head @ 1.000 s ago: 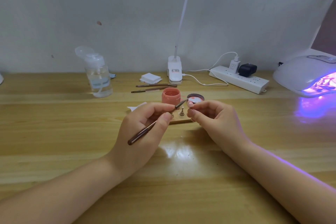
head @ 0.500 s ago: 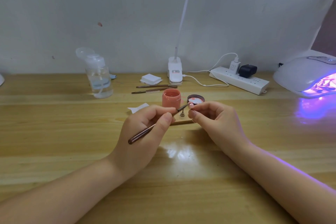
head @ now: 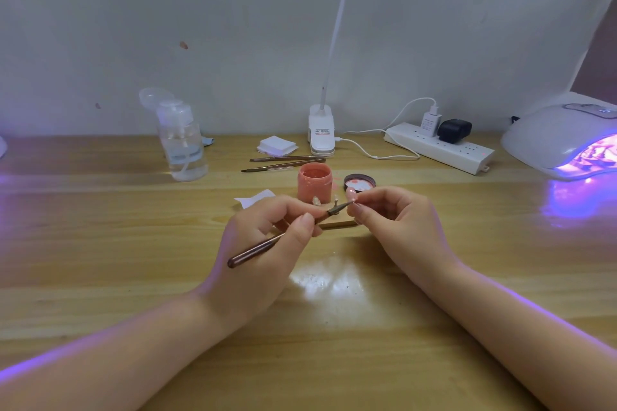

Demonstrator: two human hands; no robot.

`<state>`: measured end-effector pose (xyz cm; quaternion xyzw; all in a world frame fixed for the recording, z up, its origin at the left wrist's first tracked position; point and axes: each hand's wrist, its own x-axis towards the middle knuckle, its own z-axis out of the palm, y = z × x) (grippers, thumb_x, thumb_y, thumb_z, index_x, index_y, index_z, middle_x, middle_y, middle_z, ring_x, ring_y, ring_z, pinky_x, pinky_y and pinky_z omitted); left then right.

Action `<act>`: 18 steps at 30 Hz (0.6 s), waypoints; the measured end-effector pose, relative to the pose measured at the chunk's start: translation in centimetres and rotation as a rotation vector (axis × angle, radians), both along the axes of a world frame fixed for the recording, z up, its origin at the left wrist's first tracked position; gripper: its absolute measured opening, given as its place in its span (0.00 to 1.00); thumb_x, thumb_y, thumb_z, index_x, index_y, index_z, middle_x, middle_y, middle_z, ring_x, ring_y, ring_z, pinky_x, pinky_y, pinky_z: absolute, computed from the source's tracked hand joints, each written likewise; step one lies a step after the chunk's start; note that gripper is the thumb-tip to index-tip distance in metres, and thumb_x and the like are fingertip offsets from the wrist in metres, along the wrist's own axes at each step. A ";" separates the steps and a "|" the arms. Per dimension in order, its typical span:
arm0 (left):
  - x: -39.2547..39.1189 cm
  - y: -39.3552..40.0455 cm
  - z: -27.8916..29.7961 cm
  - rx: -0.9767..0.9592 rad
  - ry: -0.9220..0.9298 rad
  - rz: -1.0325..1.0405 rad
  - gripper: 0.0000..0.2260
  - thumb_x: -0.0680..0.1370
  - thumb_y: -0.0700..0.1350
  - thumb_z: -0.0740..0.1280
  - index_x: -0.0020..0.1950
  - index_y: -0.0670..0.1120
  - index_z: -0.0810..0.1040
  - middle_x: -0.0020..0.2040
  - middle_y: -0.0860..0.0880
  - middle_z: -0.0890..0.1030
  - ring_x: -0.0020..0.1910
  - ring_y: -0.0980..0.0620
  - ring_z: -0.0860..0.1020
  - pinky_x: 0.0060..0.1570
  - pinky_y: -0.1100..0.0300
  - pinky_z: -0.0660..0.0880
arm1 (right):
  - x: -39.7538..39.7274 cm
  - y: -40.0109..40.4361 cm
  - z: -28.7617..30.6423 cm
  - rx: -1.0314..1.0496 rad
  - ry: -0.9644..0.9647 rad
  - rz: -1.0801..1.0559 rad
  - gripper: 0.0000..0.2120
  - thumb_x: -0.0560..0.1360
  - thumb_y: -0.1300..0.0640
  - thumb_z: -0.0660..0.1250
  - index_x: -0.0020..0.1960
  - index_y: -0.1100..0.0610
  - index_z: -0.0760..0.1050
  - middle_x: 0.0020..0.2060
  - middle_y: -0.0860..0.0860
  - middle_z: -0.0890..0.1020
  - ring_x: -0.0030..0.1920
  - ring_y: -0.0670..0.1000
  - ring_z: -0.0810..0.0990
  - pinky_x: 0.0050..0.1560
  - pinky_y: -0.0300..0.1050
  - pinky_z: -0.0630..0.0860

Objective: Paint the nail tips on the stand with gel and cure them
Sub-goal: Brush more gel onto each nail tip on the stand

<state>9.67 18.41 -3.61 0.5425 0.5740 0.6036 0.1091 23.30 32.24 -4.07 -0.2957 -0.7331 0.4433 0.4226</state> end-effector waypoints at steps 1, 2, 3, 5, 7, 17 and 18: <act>0.0 -0.1 0.0 0.007 -0.009 -0.001 0.07 0.74 0.50 0.66 0.47 0.52 0.83 0.40 0.52 0.84 0.44 0.55 0.82 0.46 0.68 0.74 | 0.0 0.0 0.0 -0.005 0.004 0.001 0.07 0.71 0.61 0.75 0.41 0.49 0.82 0.35 0.49 0.85 0.40 0.51 0.84 0.44 0.42 0.78; 0.0 -0.1 0.1 0.016 -0.018 0.003 0.09 0.74 0.53 0.64 0.47 0.53 0.82 0.40 0.53 0.84 0.45 0.55 0.82 0.47 0.67 0.74 | 0.0 0.0 0.0 -0.009 0.007 0.004 0.06 0.71 0.61 0.75 0.41 0.50 0.82 0.35 0.49 0.85 0.40 0.51 0.84 0.45 0.42 0.78; 0.0 -0.1 0.1 0.021 -0.020 0.013 0.10 0.74 0.54 0.63 0.47 0.54 0.82 0.40 0.53 0.84 0.46 0.54 0.82 0.48 0.65 0.75 | 0.0 0.0 0.0 -0.013 0.007 0.009 0.05 0.71 0.61 0.75 0.42 0.51 0.83 0.35 0.49 0.85 0.40 0.51 0.84 0.45 0.42 0.78; 0.1 0.0 0.2 0.020 -0.003 0.035 0.11 0.74 0.56 0.62 0.49 0.55 0.81 0.43 0.55 0.85 0.50 0.53 0.82 0.52 0.61 0.76 | 0.0 -0.1 0.0 -0.017 0.003 0.015 0.04 0.71 0.60 0.75 0.43 0.52 0.83 0.36 0.49 0.85 0.40 0.49 0.84 0.46 0.42 0.78; 0.1 0.2 0.2 0.013 0.014 0.039 0.09 0.76 0.55 0.64 0.50 0.57 0.81 0.44 0.56 0.85 0.52 0.50 0.81 0.55 0.57 0.75 | 0.0 -0.1 0.0 -0.021 0.005 0.019 0.04 0.71 0.60 0.75 0.43 0.53 0.83 0.36 0.48 0.85 0.40 0.47 0.84 0.47 0.41 0.78; -0.4 0.2 -0.2 0.056 -0.054 -0.030 0.11 0.74 0.51 0.61 0.44 0.50 0.82 0.38 0.50 0.83 0.45 0.51 0.81 0.49 0.58 0.75 | 0.0 -0.3 0.2 -0.028 0.049 0.068 0.04 0.71 0.60 0.74 0.42 0.51 0.82 0.36 0.48 0.86 0.39 0.46 0.84 0.45 0.40 0.79; -0.3 0.3 -0.2 0.053 -0.066 -0.033 0.10 0.75 0.50 0.62 0.45 0.50 0.82 0.39 0.50 0.84 0.45 0.51 0.82 0.49 0.59 0.76 | 0.0 -0.4 0.2 -0.035 0.058 0.087 0.04 0.71 0.60 0.74 0.43 0.52 0.82 0.36 0.47 0.86 0.39 0.45 0.84 0.45 0.37 0.79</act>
